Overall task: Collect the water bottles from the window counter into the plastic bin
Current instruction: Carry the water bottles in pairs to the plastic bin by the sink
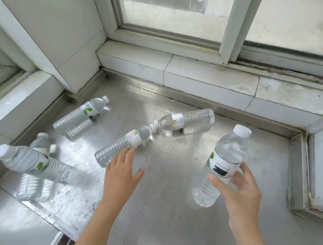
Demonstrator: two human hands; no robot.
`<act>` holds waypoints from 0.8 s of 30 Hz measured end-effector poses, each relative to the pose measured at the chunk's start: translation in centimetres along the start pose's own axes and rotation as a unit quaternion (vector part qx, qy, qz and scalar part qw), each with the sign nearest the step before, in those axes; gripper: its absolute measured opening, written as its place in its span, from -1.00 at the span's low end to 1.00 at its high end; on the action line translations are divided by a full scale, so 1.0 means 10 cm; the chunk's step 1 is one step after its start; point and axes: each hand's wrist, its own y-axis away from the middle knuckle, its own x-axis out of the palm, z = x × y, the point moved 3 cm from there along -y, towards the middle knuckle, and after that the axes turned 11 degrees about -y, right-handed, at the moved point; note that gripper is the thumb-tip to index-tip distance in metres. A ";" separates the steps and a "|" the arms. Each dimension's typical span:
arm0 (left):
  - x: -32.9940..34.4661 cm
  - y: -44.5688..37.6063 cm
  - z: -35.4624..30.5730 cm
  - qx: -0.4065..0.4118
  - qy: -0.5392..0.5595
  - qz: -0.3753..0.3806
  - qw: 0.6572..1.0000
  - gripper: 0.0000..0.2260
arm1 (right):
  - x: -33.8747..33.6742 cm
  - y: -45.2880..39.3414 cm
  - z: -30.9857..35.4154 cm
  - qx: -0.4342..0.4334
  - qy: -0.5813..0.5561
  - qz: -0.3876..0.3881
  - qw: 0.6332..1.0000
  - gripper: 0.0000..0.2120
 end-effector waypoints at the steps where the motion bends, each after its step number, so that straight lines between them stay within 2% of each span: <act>1: 0.00 -0.09 0.08 -0.005 -0.001 -0.006 1.000 -0.37 | 0.08 0.04 0.00 0.002 0.005 0.002 1.000 -0.31; 5: 0.08 -0.51 0.31 -0.004 -0.015 0.006 1.000 -0.31 | 0.39 0.16 -0.06 0.008 0.010 0.006 1.000 -0.32; 10: 0.20 -0.89 0.49 0.010 -0.024 0.094 0.995 -0.35 | 0.71 0.24 -0.15 0.016 0.026 -0.003 1.000 -0.34; 15: 0.22 -1.00 0.60 0.009 0.033 0.116 0.993 -0.37 | 0.90 0.30 -0.14 0.007 0.046 -0.013 0.999 -0.40; 19: 0.14 -0.94 0.65 -0.021 0.108 0.099 0.989 -0.40 | 0.98 0.39 -0.15 0.001 0.052 -0.036 0.998 -0.37; 24: -0.01 -0.71 0.70 -0.051 0.251 0.086 0.963 -0.36 | 1.01 0.52 -0.17 -0.007 0.056 -0.052 0.997 -0.33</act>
